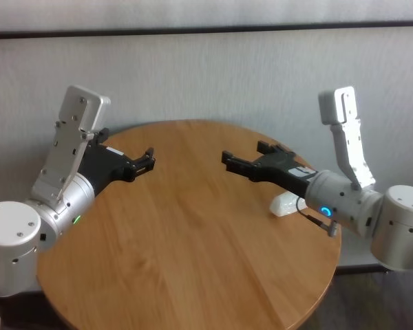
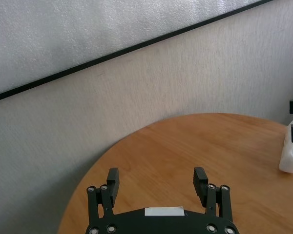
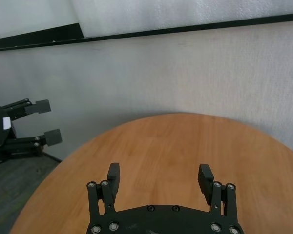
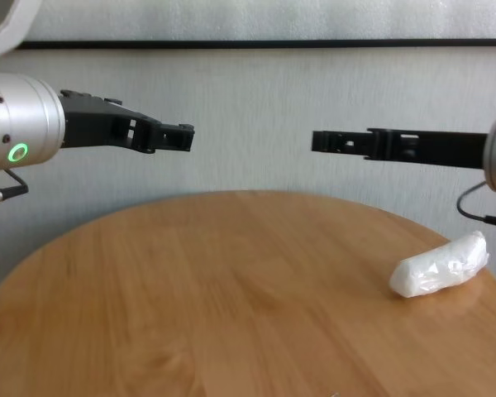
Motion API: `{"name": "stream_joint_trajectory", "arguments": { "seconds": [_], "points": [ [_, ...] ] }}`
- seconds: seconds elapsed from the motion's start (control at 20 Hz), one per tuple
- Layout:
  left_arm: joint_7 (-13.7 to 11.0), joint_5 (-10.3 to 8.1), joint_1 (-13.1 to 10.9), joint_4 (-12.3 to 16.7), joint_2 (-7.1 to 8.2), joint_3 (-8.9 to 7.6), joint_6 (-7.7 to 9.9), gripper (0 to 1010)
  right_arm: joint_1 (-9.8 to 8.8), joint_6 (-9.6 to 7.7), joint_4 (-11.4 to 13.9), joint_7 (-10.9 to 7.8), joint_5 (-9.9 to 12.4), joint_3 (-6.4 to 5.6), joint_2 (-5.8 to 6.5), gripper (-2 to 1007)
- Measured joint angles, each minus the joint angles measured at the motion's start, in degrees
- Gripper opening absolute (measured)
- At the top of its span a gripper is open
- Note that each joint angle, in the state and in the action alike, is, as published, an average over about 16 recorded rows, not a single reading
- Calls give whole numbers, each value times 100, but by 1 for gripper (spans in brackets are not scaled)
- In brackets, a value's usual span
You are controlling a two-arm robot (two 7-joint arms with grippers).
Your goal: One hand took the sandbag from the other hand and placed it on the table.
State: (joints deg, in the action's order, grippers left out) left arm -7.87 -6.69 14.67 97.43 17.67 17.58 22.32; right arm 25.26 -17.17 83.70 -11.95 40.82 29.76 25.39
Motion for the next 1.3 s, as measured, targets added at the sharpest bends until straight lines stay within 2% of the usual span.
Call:
{"name": "stream_joint_trajectory", "arguments": {
  "seconds": [0.7, 1.0, 1.3],
  "points": [
    [0, 0, 0, 0, 0, 0, 0, 999, 177, -112, -128, -148, -291, 168, -403, 1005],
    [0, 0, 0, 0, 0, 0, 0, 999, 193, -123, -183, -202, -375, 192, -486, 1005],
    [0, 0, 0, 0, 0, 0, 0, 999, 197, -118, -202, -232, -410, 196, -509, 1005]
  ]
}}
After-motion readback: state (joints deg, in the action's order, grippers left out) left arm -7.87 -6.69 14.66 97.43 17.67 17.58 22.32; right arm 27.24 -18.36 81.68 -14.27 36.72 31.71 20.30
